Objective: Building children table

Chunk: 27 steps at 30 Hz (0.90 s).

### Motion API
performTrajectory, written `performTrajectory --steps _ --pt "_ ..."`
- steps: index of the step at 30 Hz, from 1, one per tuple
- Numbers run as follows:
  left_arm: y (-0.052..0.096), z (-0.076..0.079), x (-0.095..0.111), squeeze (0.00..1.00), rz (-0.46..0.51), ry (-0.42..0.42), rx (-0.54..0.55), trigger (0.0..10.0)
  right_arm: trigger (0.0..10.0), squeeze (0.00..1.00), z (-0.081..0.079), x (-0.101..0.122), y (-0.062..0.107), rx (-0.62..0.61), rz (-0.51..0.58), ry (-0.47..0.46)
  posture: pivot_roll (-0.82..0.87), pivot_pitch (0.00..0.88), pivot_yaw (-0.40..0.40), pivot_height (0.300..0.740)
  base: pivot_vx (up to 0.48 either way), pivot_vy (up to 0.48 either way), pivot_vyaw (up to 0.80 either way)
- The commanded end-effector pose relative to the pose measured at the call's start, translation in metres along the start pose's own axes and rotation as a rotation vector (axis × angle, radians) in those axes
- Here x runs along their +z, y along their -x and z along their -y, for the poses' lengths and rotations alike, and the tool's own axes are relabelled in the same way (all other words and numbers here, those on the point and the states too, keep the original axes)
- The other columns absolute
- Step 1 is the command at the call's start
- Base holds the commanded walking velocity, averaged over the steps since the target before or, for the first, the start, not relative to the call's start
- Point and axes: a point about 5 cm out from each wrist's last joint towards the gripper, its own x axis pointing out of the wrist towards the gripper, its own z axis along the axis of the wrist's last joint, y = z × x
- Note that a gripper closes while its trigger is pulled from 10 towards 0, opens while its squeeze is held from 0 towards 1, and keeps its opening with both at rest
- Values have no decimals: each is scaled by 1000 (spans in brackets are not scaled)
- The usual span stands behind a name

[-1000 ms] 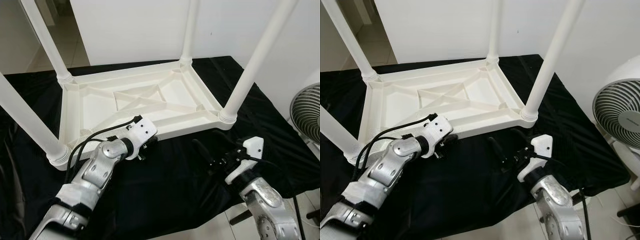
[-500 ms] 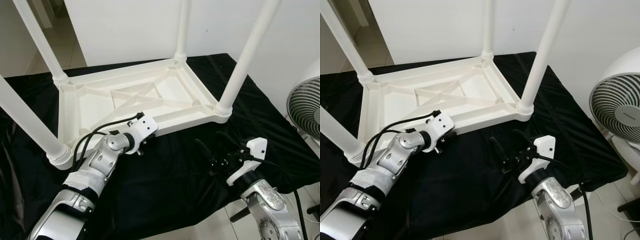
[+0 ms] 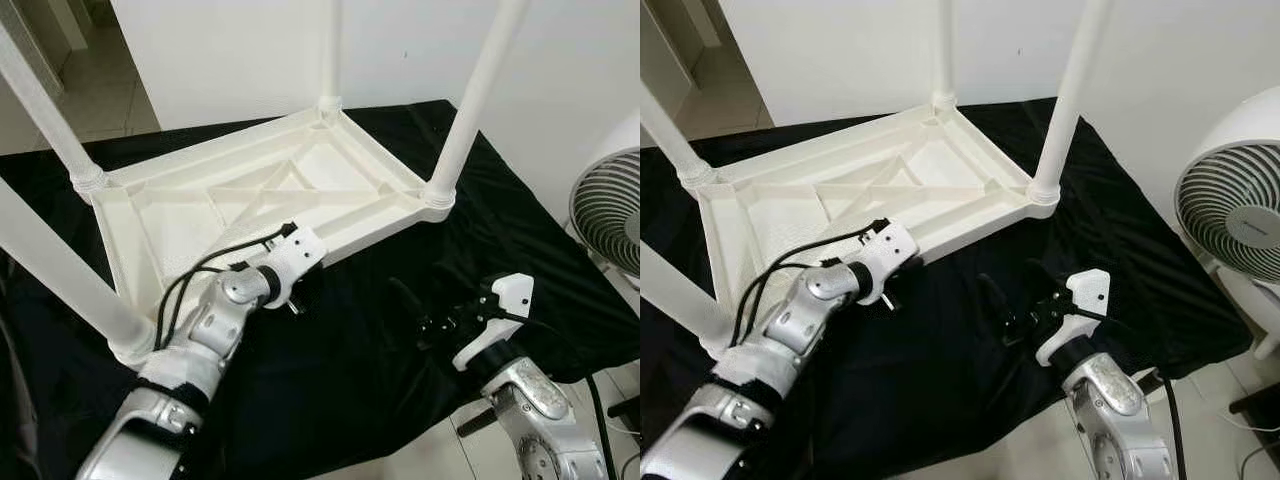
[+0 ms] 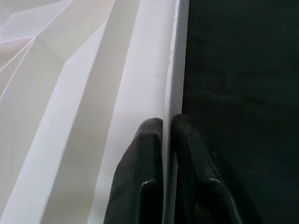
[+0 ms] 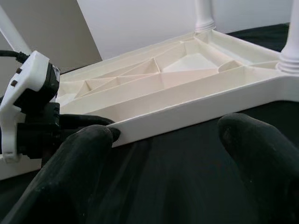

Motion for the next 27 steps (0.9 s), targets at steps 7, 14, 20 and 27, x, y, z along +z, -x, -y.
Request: performTrajectory --steps 7,14,20,27 --pt "2 18 -4 0 -40 92 133 0 10000 0 -8 -1 1 14 -11 -14 -53 162 80 740 0 0 0" --pt "5 56 13 0 42 160 8 10000 10000 0 -12 -4 -3 24 -25 -16 -40 164 72 740 0 0 0" --pt "18 54 27 0 213 212 -40 10000 10000 0 -10 -6 -8 18 -28 -5 -27 162 64 740 0 0 0" --pt "35 56 33 0 289 198 -72 10000 10000 0 -11 -7 -11 18 -23 -5 -17 160 56 740 0 0 0"
